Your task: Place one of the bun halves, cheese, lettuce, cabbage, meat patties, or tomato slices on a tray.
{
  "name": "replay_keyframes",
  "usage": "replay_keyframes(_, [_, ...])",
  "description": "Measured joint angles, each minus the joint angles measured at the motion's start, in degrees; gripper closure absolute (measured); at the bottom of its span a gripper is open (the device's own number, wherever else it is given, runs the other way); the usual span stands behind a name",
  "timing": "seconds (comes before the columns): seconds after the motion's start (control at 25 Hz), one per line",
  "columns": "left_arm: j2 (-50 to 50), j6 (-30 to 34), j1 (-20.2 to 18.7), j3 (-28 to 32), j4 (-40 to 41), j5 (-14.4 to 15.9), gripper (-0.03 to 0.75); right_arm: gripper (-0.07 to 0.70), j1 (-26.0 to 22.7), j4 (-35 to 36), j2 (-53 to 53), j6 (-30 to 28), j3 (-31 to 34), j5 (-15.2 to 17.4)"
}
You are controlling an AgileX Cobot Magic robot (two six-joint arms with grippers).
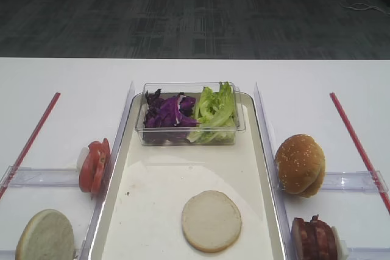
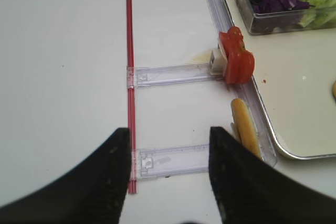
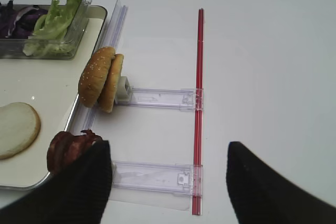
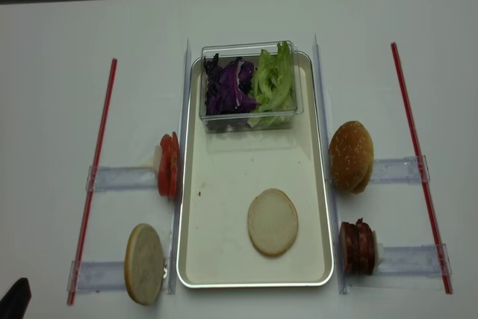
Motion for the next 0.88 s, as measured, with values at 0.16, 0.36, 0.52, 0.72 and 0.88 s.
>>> replay_keyframes(0.16, [0.0,-0.24,0.0,0.0,0.0,0.1,0.358,0.157,0.0,0.0,0.0,0.0,0.0,0.0])
replay_keyframes(0.36, [0.0,-0.59,0.0,0.0,0.0,0.08,0.358,0.157,0.0,0.0,0.0,0.0,0.0,0.0])
replay_keyframes(0.52, [0.0,-0.59,0.0,0.0,0.0,0.08,0.359,0.157,0.0,0.0,0.0,0.0,0.0,0.0])
replay_keyframes(0.72, [0.0,-0.59,0.0,0.0,0.0,0.08,0.368,0.157,0.0,0.0,0.0,0.0,0.0,0.0])
replay_keyframes(0.88, [0.0,-0.59,0.0,0.0,0.0,0.21,0.369,0.157,0.0,0.0,0.0,0.0,0.0,0.0])
